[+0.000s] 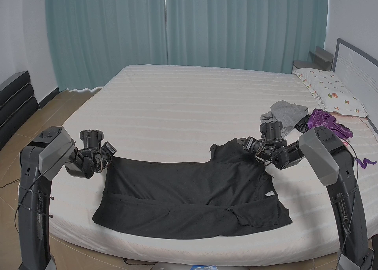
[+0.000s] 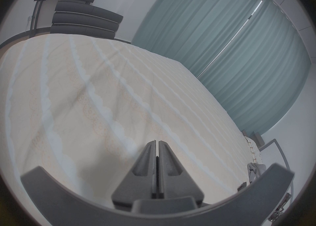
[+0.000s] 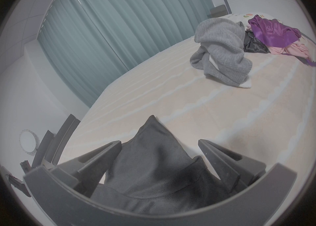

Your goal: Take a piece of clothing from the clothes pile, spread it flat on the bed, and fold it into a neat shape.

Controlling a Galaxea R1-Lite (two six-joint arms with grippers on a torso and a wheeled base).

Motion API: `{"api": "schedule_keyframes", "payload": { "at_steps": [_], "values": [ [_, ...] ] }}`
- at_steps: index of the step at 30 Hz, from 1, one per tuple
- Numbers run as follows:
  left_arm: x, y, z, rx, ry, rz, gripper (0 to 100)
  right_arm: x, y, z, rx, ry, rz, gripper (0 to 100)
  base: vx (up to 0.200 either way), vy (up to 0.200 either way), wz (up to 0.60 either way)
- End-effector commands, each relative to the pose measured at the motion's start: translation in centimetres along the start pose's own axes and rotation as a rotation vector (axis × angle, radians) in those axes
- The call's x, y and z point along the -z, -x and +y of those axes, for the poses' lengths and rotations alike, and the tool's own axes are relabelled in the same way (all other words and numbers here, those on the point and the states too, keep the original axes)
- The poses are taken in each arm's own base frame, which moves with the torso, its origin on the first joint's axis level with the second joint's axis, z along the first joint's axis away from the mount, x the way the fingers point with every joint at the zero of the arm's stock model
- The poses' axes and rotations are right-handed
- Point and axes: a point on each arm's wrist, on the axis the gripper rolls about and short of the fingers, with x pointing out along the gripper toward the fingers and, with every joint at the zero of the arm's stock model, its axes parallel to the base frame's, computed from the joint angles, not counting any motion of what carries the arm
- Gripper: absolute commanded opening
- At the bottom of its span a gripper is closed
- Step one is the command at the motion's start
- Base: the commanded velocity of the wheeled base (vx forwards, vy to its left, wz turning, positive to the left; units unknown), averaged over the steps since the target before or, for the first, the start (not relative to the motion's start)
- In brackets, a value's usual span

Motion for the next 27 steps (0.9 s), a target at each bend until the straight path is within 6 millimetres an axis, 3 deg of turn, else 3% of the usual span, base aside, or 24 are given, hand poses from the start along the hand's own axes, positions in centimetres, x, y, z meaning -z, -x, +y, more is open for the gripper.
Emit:
{"api": "schedule_keyframes", "payload": {
  "at_steps": [1, 4, 5, 13, 27],
  "values": [
    [0.0, 0.0, 0.0, 0.001, 0.001, -0.002, 0, 0.8, -1.1, -0.9, 0.016, -0.003, 0.008, 100, 0.0, 0.0, 0.0],
    [0.0, 0.0, 0.0, 0.0, 0.001, -0.001, 0, 1.5, -1.6, -1.4, 0.034, 0.001, 0.017, 100, 0.0, 0.0, 0.0],
    [-0.1, 0.1, -0.1, 0.0, 0.001, -0.001, 0, 1.6, -1.6, -1.4, 0.036, 0.001, 0.019, 0, 0.0, 0.0, 0.0],
    [-0.1, 0.1, -0.1, 0.0, -0.002, -0.001, 0, -0.2, -1.5, -1.2, 0.044, -0.009, -0.05, 0, 0.0, 0.0, 0.0],
    [-0.9, 0.9, -0.6, 0.007, -0.006, -0.024, 0, -2.9, 0.8, 0.4, 0.022, -0.062, -0.091, 0, 0.0, 0.0, 0.0]
  ]
}}
